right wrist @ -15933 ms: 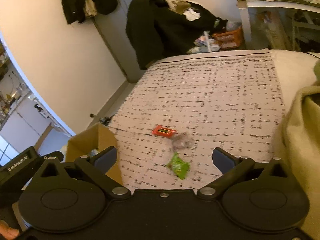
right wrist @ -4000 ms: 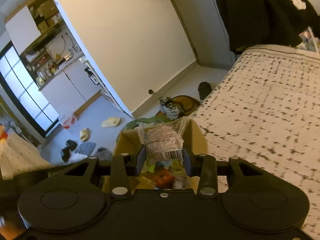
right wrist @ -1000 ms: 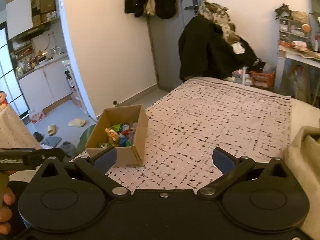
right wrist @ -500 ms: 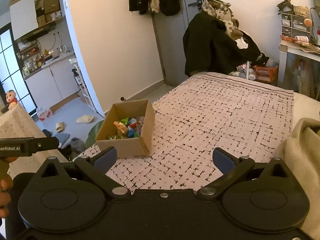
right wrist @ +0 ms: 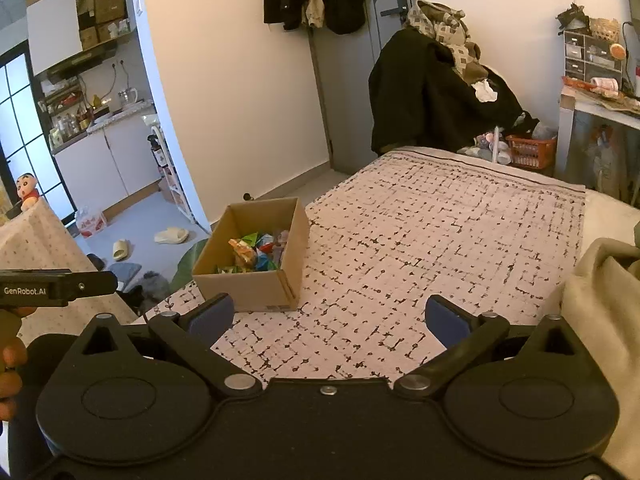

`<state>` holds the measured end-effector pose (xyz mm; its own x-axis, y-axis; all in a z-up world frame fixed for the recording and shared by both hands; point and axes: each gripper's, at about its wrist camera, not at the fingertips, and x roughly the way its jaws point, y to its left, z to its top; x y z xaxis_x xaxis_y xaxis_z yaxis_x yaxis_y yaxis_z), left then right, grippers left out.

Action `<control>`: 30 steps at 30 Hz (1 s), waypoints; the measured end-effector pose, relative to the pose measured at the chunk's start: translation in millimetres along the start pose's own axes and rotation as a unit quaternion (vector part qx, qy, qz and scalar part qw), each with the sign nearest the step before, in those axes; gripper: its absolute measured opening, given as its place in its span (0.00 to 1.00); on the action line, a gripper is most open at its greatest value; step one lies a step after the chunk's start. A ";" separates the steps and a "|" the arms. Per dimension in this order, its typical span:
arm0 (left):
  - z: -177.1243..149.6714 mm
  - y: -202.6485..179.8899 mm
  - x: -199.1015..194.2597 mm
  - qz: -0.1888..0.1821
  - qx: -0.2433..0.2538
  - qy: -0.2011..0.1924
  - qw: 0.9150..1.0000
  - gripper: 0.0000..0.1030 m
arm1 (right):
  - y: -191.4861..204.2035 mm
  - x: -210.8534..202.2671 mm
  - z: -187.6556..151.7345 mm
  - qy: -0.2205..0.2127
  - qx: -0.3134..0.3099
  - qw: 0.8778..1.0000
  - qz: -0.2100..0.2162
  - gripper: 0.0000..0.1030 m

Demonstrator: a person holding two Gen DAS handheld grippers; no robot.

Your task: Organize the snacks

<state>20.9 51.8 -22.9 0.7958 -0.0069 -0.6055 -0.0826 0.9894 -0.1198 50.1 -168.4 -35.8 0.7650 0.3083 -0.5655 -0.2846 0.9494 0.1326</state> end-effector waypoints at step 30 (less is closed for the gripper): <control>-4.4 -2.3 -3.3 -0.005 0.004 0.000 1.000 1.00 | 5.0 0.8 -1.9 0.006 -0.004 1.000 -0.002 1.00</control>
<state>15.8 48.9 -24.0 0.7963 -0.0175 -0.6047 -0.0694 0.9903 -0.1200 48.1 -163.6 -37.2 0.7587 0.3034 -0.5765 -0.2861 0.9502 0.1236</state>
